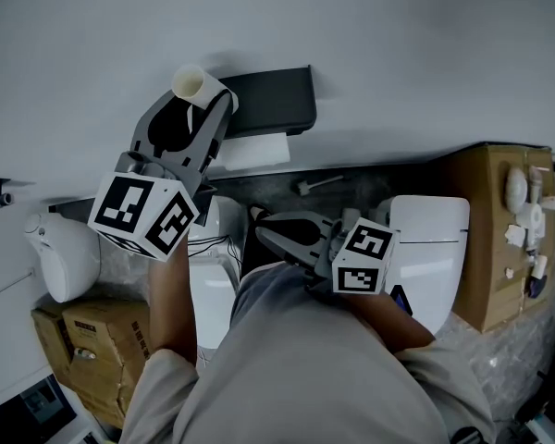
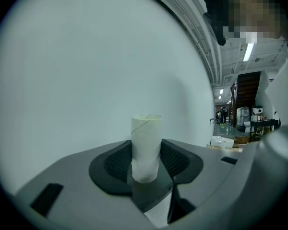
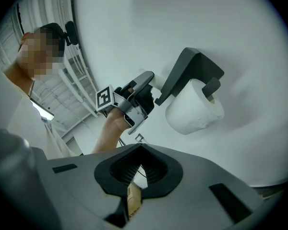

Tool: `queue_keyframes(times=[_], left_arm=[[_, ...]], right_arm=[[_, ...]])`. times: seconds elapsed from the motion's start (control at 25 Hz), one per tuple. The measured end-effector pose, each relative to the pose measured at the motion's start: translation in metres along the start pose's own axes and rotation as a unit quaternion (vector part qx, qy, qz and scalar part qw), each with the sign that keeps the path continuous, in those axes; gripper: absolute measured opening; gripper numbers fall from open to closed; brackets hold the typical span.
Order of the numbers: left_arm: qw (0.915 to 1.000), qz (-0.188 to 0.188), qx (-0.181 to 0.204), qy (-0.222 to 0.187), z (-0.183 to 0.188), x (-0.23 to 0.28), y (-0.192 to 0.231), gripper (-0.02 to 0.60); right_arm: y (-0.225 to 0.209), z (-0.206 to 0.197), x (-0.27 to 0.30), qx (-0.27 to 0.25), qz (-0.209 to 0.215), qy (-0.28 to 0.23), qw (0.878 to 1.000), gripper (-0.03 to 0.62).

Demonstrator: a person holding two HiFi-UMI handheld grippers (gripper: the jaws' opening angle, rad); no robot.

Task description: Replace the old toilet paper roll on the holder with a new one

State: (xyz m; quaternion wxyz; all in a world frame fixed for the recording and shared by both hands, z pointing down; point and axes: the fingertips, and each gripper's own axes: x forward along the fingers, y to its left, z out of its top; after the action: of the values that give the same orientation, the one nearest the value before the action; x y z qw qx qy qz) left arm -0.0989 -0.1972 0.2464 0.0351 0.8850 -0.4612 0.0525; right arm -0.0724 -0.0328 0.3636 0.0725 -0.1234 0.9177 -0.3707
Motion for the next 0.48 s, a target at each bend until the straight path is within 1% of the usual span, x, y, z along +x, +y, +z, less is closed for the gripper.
queue_keyframes(times=[0.24,0.48], left_arm=[[0.9998,-0.014,0.005,0.009,-0.0047,0.0059,0.0008,0.178],[0.9998,-0.013,0.013,0.009,-0.0063,0.0097,-0.0005,0.178]], right_arm=[[0.0001,-0.0010,0.0022,0.004,-0.002,0.001,1.000,0.017],[-0.0028,-0.0001,0.0021,0.011,-0.002,-0.001,1.000,0.017]])
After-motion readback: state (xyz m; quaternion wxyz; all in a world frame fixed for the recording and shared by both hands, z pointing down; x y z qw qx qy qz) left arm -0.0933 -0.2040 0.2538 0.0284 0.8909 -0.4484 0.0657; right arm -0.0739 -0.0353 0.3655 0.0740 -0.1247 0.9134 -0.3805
